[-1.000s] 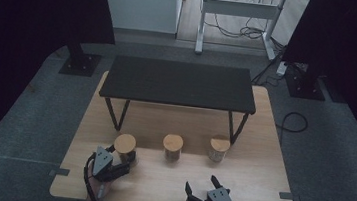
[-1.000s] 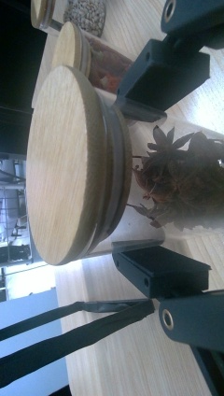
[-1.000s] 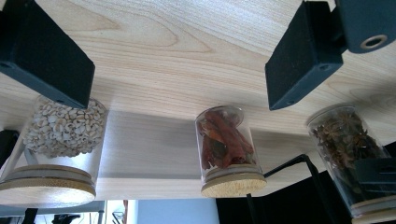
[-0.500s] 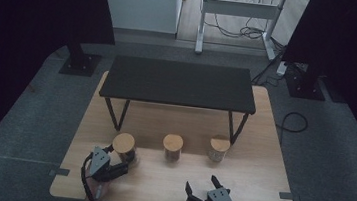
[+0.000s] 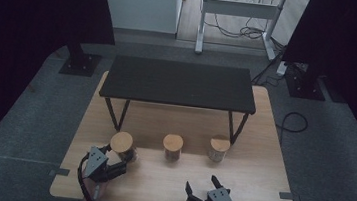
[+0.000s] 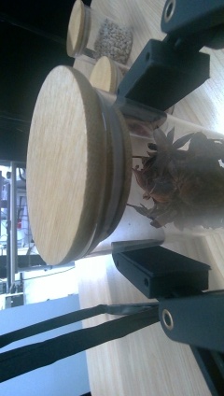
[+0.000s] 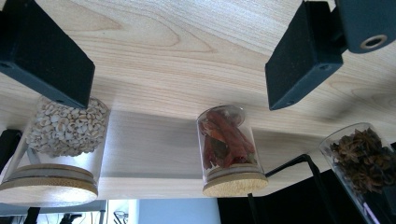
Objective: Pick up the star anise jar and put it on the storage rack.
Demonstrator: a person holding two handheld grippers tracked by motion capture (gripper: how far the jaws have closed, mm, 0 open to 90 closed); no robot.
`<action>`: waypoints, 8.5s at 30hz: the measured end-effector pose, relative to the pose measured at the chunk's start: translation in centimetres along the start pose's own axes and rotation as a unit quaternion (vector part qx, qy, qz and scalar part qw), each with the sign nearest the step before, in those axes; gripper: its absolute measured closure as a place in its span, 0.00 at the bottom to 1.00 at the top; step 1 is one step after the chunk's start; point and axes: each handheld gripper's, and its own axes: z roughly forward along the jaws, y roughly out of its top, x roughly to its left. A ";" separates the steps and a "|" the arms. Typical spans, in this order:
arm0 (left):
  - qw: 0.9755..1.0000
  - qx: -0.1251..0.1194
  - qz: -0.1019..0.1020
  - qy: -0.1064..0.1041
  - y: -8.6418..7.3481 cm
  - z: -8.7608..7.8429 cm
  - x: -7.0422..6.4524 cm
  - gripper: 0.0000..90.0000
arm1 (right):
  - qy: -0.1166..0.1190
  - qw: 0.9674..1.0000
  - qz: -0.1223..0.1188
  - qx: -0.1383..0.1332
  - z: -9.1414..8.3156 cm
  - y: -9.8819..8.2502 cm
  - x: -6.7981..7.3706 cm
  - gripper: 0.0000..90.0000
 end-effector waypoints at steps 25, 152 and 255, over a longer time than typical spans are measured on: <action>1.000 -0.028 0.000 -0.009 1.5 -1.0 -0.3 0.30 | -0.006 1.000 0.002 -0.001 -0.1 0.0 0.2 0.08; 0.991 -0.133 0.033 -0.007 12.6 5.1 2.5 0.30 | -0.015 1.000 0.006 -0.005 -0.3 -0.1 0.1 0.09; 0.994 -0.052 0.040 0.090 17.9 15.7 3.3 0.28 | 0.002 1.000 -0.008 -0.003 -0.3 -0.2 0.4 0.09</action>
